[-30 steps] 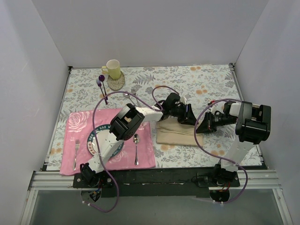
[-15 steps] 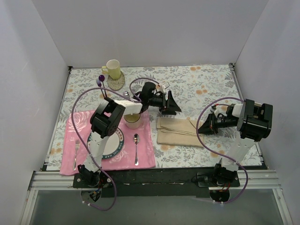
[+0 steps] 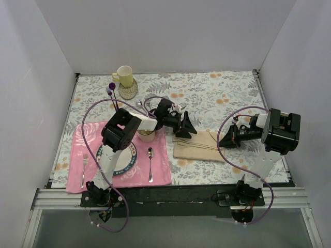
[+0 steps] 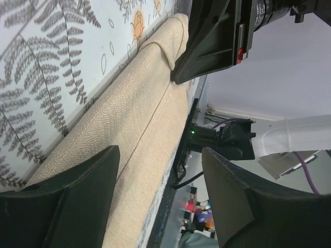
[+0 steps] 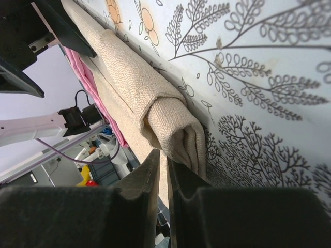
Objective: Fold the napkin into a case and place the utensils inside
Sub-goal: Smooth out the 2/3-rectangle-folded napkin at the center of the board.
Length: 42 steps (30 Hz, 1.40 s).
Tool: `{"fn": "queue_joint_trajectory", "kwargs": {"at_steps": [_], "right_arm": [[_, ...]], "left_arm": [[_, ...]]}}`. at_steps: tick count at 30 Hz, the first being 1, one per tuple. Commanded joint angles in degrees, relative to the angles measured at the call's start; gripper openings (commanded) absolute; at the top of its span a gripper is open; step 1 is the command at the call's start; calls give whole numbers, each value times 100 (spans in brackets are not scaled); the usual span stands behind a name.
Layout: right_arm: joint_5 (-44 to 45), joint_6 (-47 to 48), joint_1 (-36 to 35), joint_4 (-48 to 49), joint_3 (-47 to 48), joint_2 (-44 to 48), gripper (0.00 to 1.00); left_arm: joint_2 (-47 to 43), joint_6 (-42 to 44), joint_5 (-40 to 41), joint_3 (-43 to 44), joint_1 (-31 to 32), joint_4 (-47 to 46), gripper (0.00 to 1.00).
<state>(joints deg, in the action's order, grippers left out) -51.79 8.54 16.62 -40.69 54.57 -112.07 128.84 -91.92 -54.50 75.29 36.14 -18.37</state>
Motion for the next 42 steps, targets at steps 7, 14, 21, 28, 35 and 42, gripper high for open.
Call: {"fn": "queue_joint_trajectory", "kwargs": {"at_steps": [7,14,21,28,35,42], "right_arm": [[1206,228,78,456,37,-166,14],[1224,175,78,465,10,-210,11],[1215,175,78,386,72,-192,11],[794,377,69,-53,291,220,15],[-129,246,61,-239,625,993,20],[-34,-642,-89,842,503,828,20]], "left_arm": [[167,571,466,1734,542,379,15],[862,201,800,2639,982,518,8],[1372,341,1528,3184,1272,1237,0],[1662,675,2224,3115,1361,2398,0],[1741,825,2224,3053,1361,2646,0],[1759,921,2172,3089,1361,2733,0]]}}
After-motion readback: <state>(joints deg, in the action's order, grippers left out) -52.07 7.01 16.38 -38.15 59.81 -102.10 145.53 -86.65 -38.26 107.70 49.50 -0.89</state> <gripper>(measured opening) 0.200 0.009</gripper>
